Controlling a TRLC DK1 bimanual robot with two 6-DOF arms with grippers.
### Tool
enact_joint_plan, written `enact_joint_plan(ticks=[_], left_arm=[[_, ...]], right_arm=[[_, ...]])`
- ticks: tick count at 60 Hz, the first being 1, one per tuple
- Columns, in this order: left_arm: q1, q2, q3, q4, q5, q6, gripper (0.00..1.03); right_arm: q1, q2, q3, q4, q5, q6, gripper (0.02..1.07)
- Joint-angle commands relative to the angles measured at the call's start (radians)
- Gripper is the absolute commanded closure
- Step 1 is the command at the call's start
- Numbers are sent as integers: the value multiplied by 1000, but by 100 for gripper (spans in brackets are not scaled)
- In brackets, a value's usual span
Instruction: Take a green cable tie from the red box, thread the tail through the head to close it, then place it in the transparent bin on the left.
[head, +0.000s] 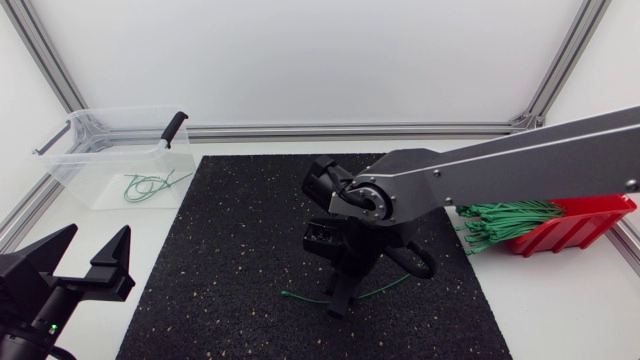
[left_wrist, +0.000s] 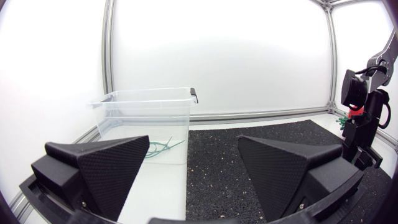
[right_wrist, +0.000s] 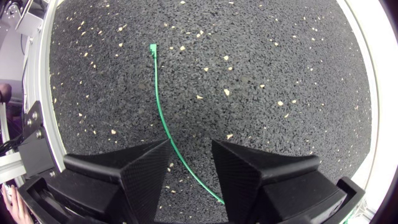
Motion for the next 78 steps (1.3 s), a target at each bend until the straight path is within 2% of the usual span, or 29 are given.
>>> enact_joint_plan(ticks=[1, 13, 19, 29, 35, 41, 48, 62, 69, 78], left_arm=[[-3, 15, -38, -27, 2, -23, 4], [-3, 16, -38, -27, 2, -23, 4], [-3, 16, -38, -27, 2, -23, 4], [-1, 16, -38, -27, 2, -23, 4], [-3, 16, -38, -27, 2, -23, 4], [-3, 16, -38, -27, 2, -23, 4], [-1, 16, -38, -27, 2, -23, 4], [-4, 16, -38, -27, 2, -23, 4], [-3, 16, -38, -27, 2, -23, 4], [-3, 16, -38, -27, 2, -23, 4]], right_arm=[[1, -4, -2, -25, -31, -28, 55], [33, 13, -20, -25, -43, -49, 56], [46, 11, -36, -7, -43, -52, 62], [72, 16, -66, 26, -37, -55, 66], [83, 22, -77, 58, -33, -55, 79], [96, 37, -88, 88, 13, -74, 80], [96, 50, -91, 98, 12, -107, 101], [101, -7, -83, 101, 101, -98, 101], [99, -36, -71, 88, 107, -97, 101], [98, -72, -57, 118, 187, -94, 101]])
